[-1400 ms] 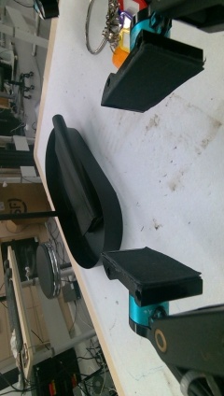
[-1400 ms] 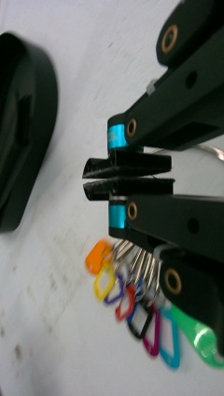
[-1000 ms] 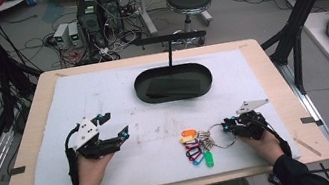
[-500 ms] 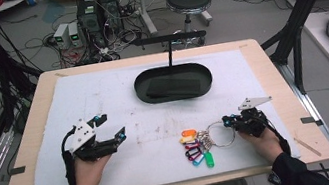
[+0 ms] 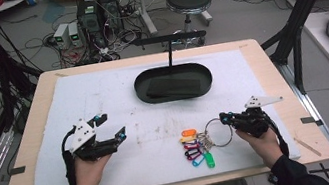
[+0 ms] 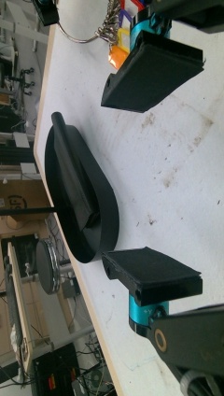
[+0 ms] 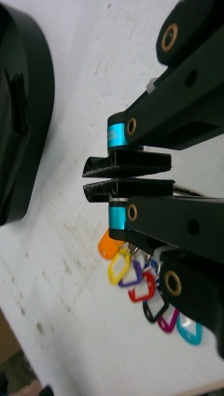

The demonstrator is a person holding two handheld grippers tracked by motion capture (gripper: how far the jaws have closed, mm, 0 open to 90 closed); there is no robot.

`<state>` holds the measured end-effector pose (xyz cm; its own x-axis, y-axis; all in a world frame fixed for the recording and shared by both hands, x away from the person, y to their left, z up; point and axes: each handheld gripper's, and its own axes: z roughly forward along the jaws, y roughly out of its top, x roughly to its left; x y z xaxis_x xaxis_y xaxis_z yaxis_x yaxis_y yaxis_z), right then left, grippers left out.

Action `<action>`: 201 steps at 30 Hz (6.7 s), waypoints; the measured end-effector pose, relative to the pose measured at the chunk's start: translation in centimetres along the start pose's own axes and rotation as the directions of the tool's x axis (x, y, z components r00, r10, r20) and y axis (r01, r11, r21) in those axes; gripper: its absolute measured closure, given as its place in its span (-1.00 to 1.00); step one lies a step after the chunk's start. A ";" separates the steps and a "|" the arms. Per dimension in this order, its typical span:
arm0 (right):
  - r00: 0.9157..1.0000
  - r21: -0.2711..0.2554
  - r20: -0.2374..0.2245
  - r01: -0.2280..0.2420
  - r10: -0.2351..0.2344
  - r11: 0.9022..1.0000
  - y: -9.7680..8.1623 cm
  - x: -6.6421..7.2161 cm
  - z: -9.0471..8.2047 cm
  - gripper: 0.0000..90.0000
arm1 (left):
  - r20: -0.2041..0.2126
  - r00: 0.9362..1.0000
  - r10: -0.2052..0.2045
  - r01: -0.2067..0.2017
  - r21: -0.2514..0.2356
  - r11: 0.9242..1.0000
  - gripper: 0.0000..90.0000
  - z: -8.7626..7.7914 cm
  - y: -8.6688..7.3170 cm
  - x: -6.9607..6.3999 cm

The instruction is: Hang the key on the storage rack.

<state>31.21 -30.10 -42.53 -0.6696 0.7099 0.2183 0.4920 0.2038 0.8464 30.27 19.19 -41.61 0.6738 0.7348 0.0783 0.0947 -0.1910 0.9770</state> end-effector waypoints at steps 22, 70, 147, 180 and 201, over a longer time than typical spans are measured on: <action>0.996 0.034 -0.084 0.045 -0.042 0.998 1.1 1.3 0.0 0.94 | 0.026 1.000 0.004 -0.004 -0.012 1.000 -0.51 0.2 0.2 -0.2; 0.930 -0.146 -0.270 0.216 -0.249 0.965 9.3 3.9 -0.6 0.95 | 0.302 0.953 0.001 0.023 -0.076 0.997 -0.50 3.6 4.1 -2.9; 0.873 -0.146 -0.376 0.274 -0.309 0.951 10.0 6.1 1.4 0.79 | 0.547 0.828 0.120 -0.087 -0.086 0.993 0.92 10.1 7.4 -7.6; 0.988 -0.229 0.013 0.153 -0.154 0.961 6.0 -0.3 -1.0 -0.11 | 0.369 0.919 0.137 -0.070 -0.189 0.979 0.92 8.2 11.3 -2.8; 0.988 -0.207 0.043 0.152 -0.146 0.967 5.7 -0.8 -0.9 -0.11 | 0.265 0.955 0.137 -0.079 -0.216 0.973 0.92 9.3 13.8 -0.2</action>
<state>34.02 -30.09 -37.44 -0.7098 0.7008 0.0713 0.2588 0.1653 0.9517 38.31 10.36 -30.00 0.8500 0.5032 0.1558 -0.1198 -0.1034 0.9874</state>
